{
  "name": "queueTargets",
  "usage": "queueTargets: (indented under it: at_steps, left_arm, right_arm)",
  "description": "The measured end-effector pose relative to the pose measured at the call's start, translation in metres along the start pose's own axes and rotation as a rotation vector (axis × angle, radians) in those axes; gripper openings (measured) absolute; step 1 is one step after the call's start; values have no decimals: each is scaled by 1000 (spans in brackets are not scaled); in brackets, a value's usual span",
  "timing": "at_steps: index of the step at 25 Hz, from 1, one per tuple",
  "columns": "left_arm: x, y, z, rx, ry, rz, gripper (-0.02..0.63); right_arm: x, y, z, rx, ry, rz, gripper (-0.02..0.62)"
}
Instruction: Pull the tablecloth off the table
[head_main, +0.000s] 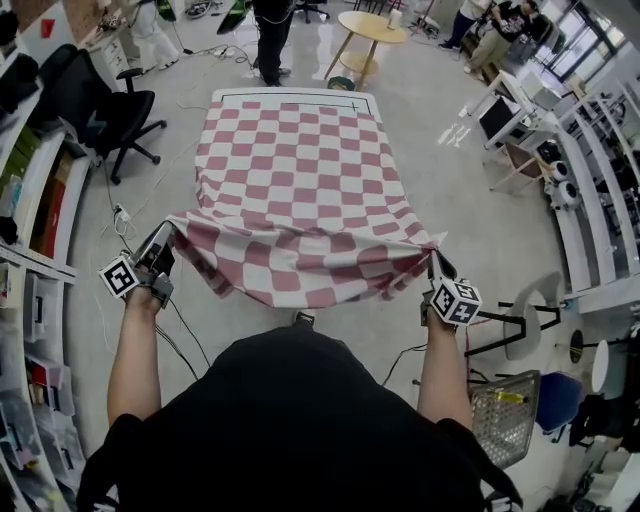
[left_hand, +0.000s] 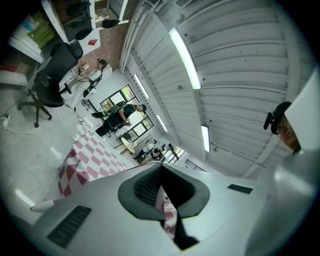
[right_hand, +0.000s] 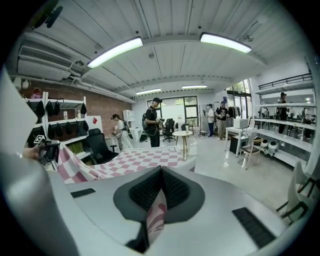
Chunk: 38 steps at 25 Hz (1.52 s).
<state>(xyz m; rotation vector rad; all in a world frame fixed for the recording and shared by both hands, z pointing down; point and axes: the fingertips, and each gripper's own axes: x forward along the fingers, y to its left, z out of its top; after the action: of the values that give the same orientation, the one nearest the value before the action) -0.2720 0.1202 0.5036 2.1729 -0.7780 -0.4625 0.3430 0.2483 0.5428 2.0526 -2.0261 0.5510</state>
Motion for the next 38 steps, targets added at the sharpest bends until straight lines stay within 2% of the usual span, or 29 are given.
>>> queueTargets:
  at_steps: [3, 8, 12, 14, 20, 26, 32, 38]
  left_arm:
    - [-11, -21, 12, 10, -31, -58, 20]
    - [-12, -75, 56, 58, -69, -150, 20]
    - [-44, -141, 32, 87, -109, -214, 20]
    - [-42, -165, 30, 99, -121, -248, 20]
    - [-5, -195, 104, 137, -167, -348, 20]
    - [-3, -220, 160, 168, -205, -409, 20]
    - [-27, -250, 155, 205, -211, -466, 20]
    - [-49, -250, 174, 206, -248, -486, 20]
  right_arm:
    - [-21, 13, 19, -2, -67, -3, 28]
    - [-55, 37, 82, -41, -176, 1, 28]
    - [-129, 37, 88, -72, -258, 33, 28]
    - [-148, 33, 102, -81, -305, 40, 28]
    - [-147, 39, 199, -69, -462, 24, 28]
    - [-167, 49, 265, -69, -567, 4, 28]
    - [-205, 58, 276, -65, -641, 7, 28]
    - [-220, 85, 292, -99, -686, 27, 28]
